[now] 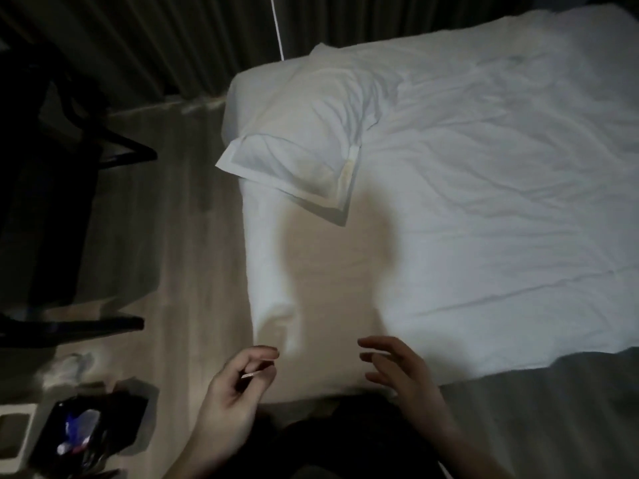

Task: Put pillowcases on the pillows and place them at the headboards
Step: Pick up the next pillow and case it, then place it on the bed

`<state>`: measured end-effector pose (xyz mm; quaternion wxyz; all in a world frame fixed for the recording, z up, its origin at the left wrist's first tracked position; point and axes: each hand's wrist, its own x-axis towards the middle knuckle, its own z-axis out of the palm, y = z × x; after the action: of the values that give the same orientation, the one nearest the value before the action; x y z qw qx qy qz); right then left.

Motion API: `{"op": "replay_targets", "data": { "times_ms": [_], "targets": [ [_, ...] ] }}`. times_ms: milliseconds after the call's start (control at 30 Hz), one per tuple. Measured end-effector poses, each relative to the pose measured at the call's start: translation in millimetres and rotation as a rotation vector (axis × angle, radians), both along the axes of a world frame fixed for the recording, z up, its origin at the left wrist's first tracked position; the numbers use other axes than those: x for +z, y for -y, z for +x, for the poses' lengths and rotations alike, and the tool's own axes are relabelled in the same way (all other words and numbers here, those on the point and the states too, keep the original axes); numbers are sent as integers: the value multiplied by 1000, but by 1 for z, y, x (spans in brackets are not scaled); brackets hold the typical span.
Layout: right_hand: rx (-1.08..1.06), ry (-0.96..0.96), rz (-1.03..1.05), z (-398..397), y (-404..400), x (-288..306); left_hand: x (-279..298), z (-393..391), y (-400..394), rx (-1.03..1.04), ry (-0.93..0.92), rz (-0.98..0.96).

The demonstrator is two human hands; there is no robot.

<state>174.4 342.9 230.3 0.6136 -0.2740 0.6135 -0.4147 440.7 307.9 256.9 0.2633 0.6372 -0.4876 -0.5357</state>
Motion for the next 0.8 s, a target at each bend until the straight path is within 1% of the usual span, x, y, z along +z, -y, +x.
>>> {"op": "replay_targets", "data": {
  "times_ms": [67,167,267,300,400,500,567,667,800],
  "targets": [
    [-59,2,10,23,6,-3,-4,21,31,-81,7,21],
    [-224,-44,33,73,18,-7,-11,60,76,-228,26,49],
    [-338,-86,43,140,31,-8,-22,111,119,-338,-6,61],
    [-373,-98,76,166,36,-7,-26,130,133,-374,-1,56],
    [-463,-90,119,245,52,10,-18,184,178,-459,4,20],
    [-452,-105,153,310,74,26,-10,237,220,-517,-16,10],
    [-447,-118,146,336,92,34,-4,266,243,-519,-34,1],
    [-440,-156,139,354,122,43,-3,295,266,-522,-32,-7],
    [-490,-194,106,370,152,47,-1,313,287,-545,-27,21]
  ]
}}
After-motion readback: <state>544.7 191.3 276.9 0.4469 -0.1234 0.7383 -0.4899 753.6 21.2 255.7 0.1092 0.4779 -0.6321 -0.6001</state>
